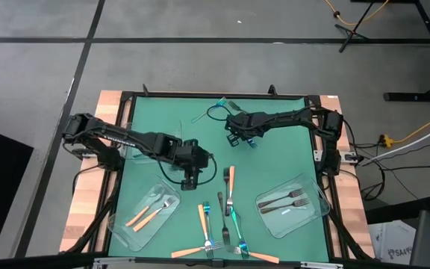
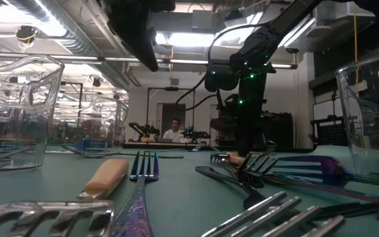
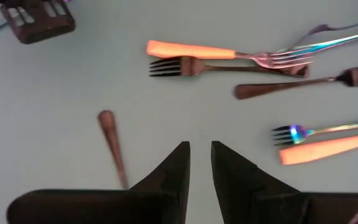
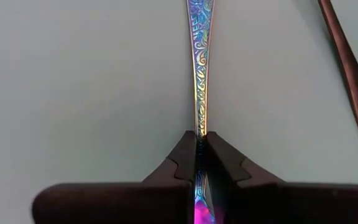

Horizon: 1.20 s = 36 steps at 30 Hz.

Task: Sort silverware by color (type)
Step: Put the blue fork into the top transparent bin

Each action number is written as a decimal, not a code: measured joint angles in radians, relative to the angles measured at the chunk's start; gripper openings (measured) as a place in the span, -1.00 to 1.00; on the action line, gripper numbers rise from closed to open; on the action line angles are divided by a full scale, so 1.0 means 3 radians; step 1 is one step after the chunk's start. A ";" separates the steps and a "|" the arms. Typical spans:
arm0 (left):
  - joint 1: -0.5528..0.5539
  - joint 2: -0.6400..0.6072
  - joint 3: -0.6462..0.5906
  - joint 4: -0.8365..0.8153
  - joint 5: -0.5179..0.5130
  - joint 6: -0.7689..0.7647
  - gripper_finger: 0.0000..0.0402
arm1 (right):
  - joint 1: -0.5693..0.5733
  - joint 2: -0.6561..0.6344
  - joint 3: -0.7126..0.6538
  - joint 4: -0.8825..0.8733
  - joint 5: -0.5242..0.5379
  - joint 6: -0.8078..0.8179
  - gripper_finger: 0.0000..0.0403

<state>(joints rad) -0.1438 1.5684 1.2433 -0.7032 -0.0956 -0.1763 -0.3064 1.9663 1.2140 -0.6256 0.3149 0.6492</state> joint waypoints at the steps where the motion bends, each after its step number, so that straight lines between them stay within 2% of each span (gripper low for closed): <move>1: -0.0029 0.0000 0.0000 0.0004 0.0001 -0.0043 -0.70 | 0.0000 0.0000 0.0004 -0.0001 0.0001 -0.0032 -0.92; 10: -0.0341 -0.0099 0.0002 -0.0006 -0.0020 -0.0531 -0.70 | -0.0012 0.0025 0.0276 0.0000 -0.0027 -0.0454 -0.99; 17: -0.0655 -0.0381 0.0003 -0.0008 -0.0257 -0.0928 -0.70 | -0.0008 0.0020 0.0596 -0.0023 -0.0180 -0.0774 -0.99; 22: -0.0910 -0.0655 0.0003 -0.0050 -0.0532 -0.1227 -0.70 | 0.0021 0.0018 0.0994 -0.0043 -0.0387 -0.1073 -0.99; 29: -0.1246 -0.0971 0.0003 -0.0099 -0.0887 -0.1504 -0.70 | 0.0219 0.0008 0.1711 0.0030 -0.0418 -0.1787 -0.99; 33: -0.1433 -0.1096 0.0003 -0.0099 -0.0950 -0.1630 -0.70 | 0.0350 0.0006 0.2002 0.0296 -0.0421 -0.2235 -1.00; 36: -0.1576 -0.1152 0.0003 -0.0097 -0.0946 -0.1725 -0.70 | 0.0423 0.0005 0.2117 0.0599 -0.0564 -0.2457 -1.00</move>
<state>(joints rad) -0.6165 1.2228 1.2442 -0.7322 -0.3794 -0.6940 -0.1796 1.9678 1.8492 -0.4459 0.1457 -0.0878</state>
